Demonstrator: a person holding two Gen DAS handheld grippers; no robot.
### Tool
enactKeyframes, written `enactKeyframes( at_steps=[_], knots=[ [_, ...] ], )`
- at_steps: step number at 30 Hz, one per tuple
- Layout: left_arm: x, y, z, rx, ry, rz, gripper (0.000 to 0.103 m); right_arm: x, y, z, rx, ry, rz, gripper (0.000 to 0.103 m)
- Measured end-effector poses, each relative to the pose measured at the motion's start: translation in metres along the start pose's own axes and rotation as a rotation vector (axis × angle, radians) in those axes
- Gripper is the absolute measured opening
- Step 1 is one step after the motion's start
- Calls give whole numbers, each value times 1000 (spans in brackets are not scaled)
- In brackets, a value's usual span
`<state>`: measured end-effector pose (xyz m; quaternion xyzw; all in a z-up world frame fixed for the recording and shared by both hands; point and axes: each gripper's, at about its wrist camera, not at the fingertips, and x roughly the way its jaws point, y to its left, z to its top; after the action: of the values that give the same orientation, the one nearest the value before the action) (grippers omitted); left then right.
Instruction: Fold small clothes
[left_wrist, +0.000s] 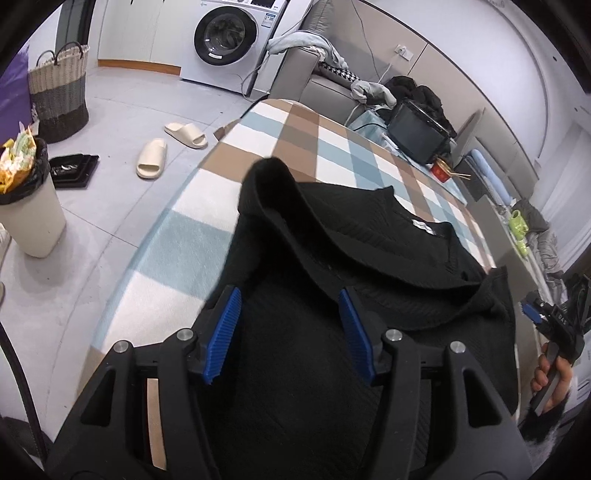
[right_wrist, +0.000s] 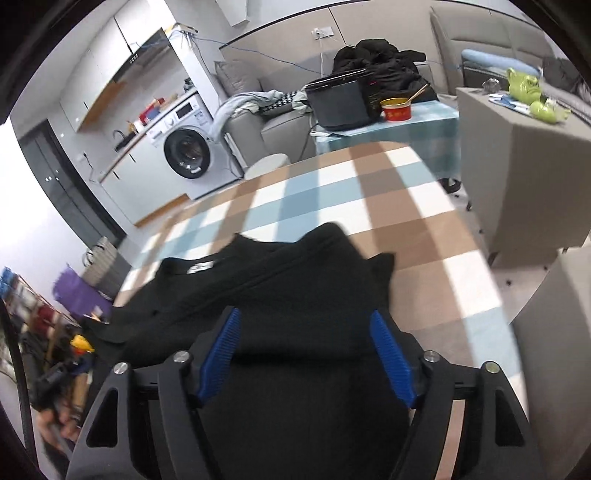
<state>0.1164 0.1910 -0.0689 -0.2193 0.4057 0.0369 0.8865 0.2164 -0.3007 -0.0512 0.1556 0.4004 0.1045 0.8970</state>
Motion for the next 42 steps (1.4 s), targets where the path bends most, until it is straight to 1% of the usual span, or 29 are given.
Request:
enactKeyframes(
  at_steps=[2, 4, 5, 8, 10, 12, 13, 14, 15, 16, 17, 19, 20, 22, 24, 25, 26, 27, 28, 30, 31, 32, 33, 34, 36, 38, 41, 42],
  knots=[
    [2, 2, 6, 7, -5, 17, 54, 10, -7, 10, -4, 15, -9, 76],
    [3, 3, 12, 10, -12, 26, 61, 21, -16, 17, 8, 33, -30, 76],
    [3, 4, 15, 10, -15, 31, 62, 29, -14, 22, 7, 39, -32, 76],
    [6, 8, 24, 9, -20, 34, 63, 47, -14, 31, -27, 46, -47, 75],
    [9, 10, 29, 3, -16, 37, 63, 59, -14, 35, -32, 54, -45, 59],
    [12, 11, 32, 0, -13, 37, 63, 72, -12, 38, -52, 92, -66, 28],
    [13, 12, 34, -2, -13, 39, 63, 75, -11, 39, -63, 103, -69, 18],
    [14, 12, 36, -3, -14, 38, 63, 75, -9, 40, -74, 103, -45, 5],
    [14, 13, 37, -3, -17, 36, 63, 73, -8, 40, -82, 89, -16, 5],
    [14, 14, 39, -6, -21, 35, 63, 64, -8, 42, -88, 32, 23, 5],
    [14, 15, 40, -9, -24, 35, 63, 56, -10, 43, -69, -14, 42, 4],
    [14, 19, 44, -21, -29, 33, 63, 51, -23, 49, 16, -51, 32, 4],
    [13, 21, 44, -27, -30, 32, 63, 53, -31, 51, 60, -51, 2, 4],
    [14, 26, 46, -47, -32, 25, 63, 61, -36, 53, 82, -26, -39, 4],
    [15, 30, 48, -60, -31, 29, 63, 73, -38, 52, 112, 20, -44, 5],
    [15, 31, 48, -64, -31, 31, 63, 75, -38, 52, 113, 23, -47, 5],
    [15, 32, 47, -67, -30, 32, 63, 77, -38, 52, 116, 27, -64, 9],
    [16, 33, 47, -66, -30, 34, 64, 79, -39, 52, 121, 34, -74, 9],
    [15, 33, 47, -63, -30, 35, 64, 80, -40, 52, 130, 41, -64, 11],
    [16, 33, 47, -57, -30, 38, 66, 79, -41, 52, 142, 50, -61, 24],
    [16, 33, 47, -52, -26, 38, 67, 78, -41, 52, 142, 43, -57, 27],
    [17, 32, 47, -47, -23, 38, 67, 76, -39, 52, 128, 37, -66, 32],
    [17, 31, 46, -36, -17, 36, 67, 73, -38, 50, 119, 32, -78, 36],
    [16, 29, 45, -19, -5, 35, 67, 71, -38, 49, 109, 26, -94, 37],
    [13, 25, 41, 14, -1, 31, 67, 67, -37, 47, 108, 23, -82, 39],
    [6, 22, 35, 45, -20, 44, 67, 65, -38, 44, 111, 28, -75, 40],
    [1, 17, 27, 94, 0, 37, 67, 62, -36, 40, 91, 32, -85, 40],
    [4, 12, 27, 125, 0, 53, 67, 62, -36, 39, 90, 36, -79, 40]
  ],
)
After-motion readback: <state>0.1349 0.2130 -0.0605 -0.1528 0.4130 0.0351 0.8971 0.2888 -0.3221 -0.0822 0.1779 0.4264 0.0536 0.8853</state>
